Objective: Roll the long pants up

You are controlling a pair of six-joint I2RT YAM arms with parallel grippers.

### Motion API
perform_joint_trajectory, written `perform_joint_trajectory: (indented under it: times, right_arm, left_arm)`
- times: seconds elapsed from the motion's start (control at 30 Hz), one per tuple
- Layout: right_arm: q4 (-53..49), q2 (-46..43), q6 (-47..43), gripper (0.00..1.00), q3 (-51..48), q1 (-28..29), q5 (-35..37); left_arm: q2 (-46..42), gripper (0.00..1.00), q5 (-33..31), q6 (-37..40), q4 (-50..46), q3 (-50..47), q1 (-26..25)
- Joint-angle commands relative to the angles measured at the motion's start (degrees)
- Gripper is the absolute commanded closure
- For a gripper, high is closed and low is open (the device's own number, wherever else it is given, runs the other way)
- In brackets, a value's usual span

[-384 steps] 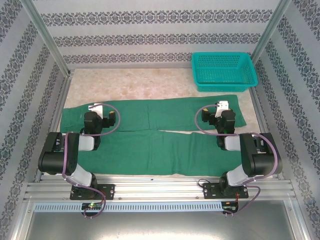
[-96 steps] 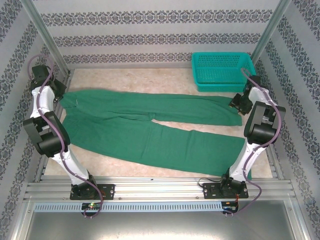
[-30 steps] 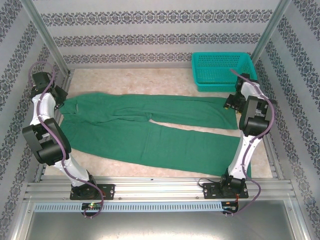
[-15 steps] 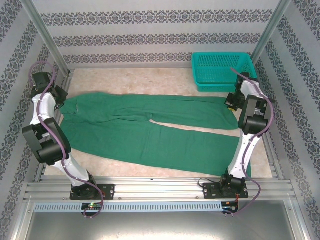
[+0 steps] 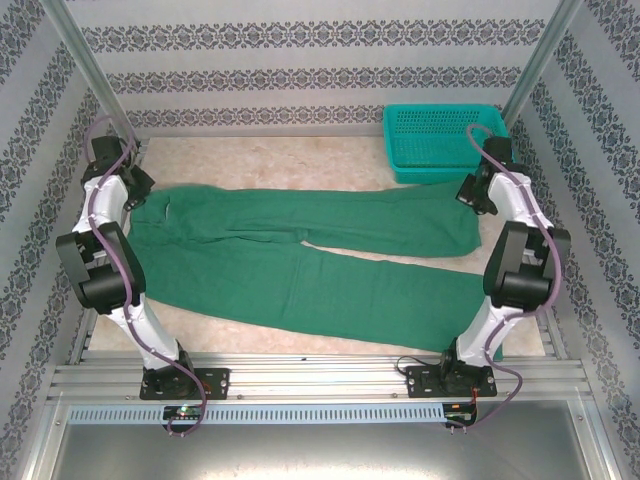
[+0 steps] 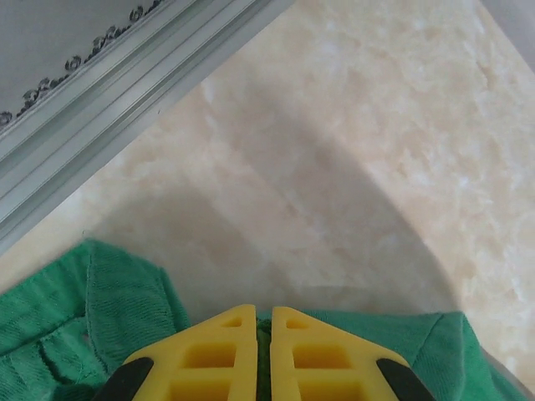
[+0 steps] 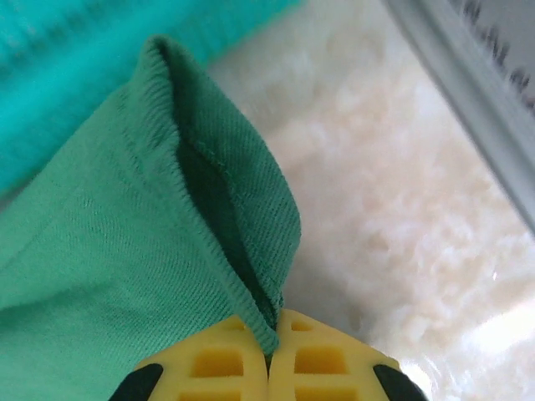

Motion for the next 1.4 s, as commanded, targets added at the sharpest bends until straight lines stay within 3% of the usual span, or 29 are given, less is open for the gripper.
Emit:
perform_joint_trajectory:
  times: [0.0,0.4,0.73,0.9,1.07,1.37]
  right_arm:
    - [3.7,0.1,1.1,1.00,1.8,-0.2,-0.3]
    - [0.1,2.4,1.7,1.00,13.4,-2.8,-1.2]
    - [0.7,-4.1,2.7,1.00,10.4,-4.0,-1.6]
    - [8.2,-14.7,5.2,1.00,-3.7,-4.9,1.0]
    - [13.5,-22.8,7.8,1.00,-17.3,-5.8,2.5]
    - [16.0,-35.0,11.5,1.00,-34.0,-8.2,6.4]
  left_arm:
    - [1.5,1.00,-1.0,-0.8,-2.3,6.4,-0.4]
    - [6.6,1.00,-5.2,-0.5,-10.8,23.5,-0.2]
    - [7.8,1.00,-6.5,-1.4,-14.3,30.2,1.3]
    - [1.4,1.00,-6.0,-3.5,-9.7,20.6,4.1]
    - [-6.6,1.00,-5.9,-7.9,-1.8,4.2,7.5]
    - [-16.1,1.00,-7.6,-13.2,6.9,-14.9,12.2]
